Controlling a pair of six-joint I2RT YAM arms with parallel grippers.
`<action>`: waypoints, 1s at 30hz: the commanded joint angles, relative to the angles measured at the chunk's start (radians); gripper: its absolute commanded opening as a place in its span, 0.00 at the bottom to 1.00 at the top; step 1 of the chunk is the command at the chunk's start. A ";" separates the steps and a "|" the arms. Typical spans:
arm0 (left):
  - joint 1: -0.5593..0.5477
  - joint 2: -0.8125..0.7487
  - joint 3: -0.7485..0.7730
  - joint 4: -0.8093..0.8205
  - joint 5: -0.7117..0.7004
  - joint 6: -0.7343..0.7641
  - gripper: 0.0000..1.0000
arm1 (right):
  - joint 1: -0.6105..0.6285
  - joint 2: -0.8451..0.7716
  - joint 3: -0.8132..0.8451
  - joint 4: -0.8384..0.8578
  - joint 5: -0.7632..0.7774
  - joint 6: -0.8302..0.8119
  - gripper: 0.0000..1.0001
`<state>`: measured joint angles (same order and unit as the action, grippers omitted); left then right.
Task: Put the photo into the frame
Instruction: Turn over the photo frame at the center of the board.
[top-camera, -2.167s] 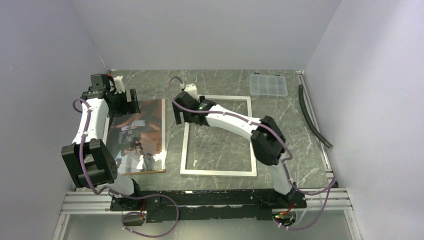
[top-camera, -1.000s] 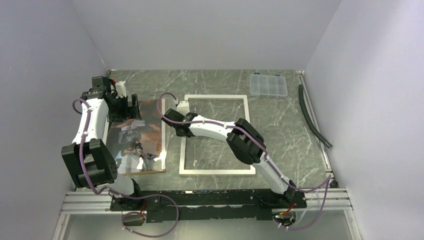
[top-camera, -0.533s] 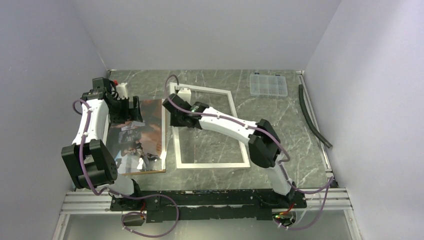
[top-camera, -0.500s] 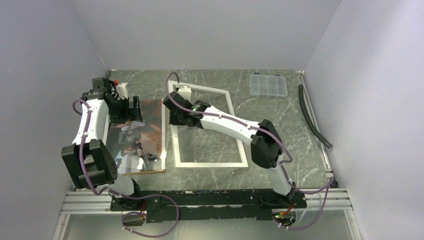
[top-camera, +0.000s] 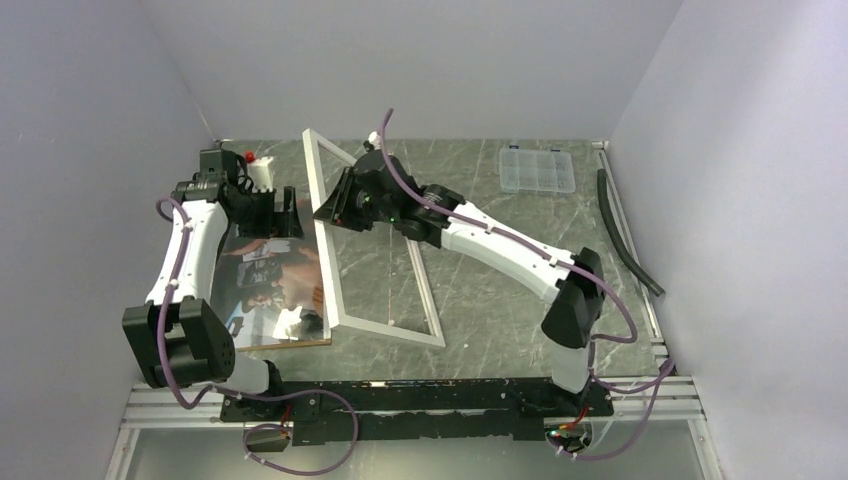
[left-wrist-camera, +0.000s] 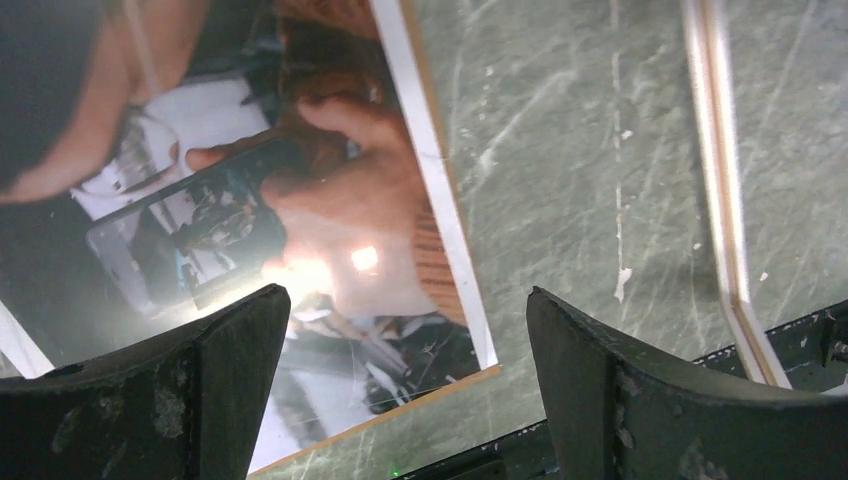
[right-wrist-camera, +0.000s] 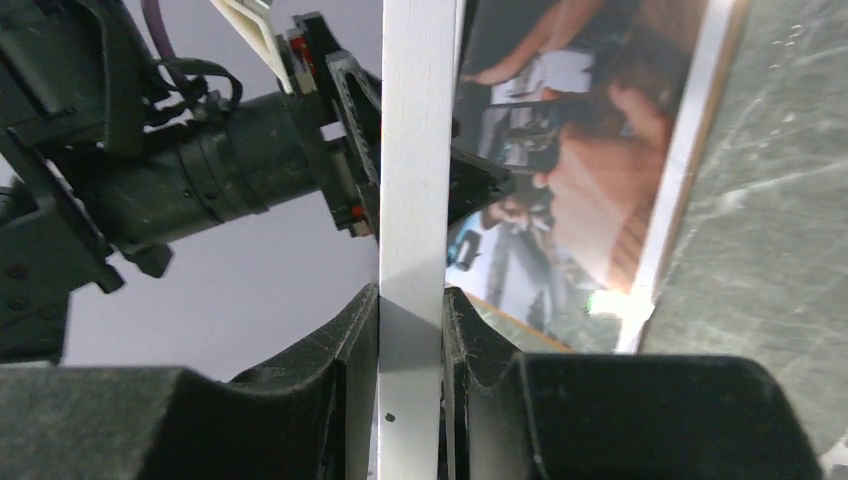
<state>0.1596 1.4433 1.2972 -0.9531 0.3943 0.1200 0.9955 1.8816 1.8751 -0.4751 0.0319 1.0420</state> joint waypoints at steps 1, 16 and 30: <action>-0.056 -0.076 0.067 -0.010 0.031 -0.028 0.93 | -0.053 -0.109 -0.080 0.276 -0.175 0.126 0.00; -0.227 -0.088 0.202 0.031 -0.048 -0.114 0.92 | -0.185 -0.242 -0.378 0.617 -0.352 0.360 0.05; -0.470 0.147 0.405 0.137 -0.287 -0.181 0.89 | -0.352 -0.412 -0.538 0.500 -0.463 0.311 0.61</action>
<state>-0.2516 1.5146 1.6363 -0.8753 0.2241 -0.0406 0.6891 1.5517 1.3422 0.0486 -0.3691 1.3804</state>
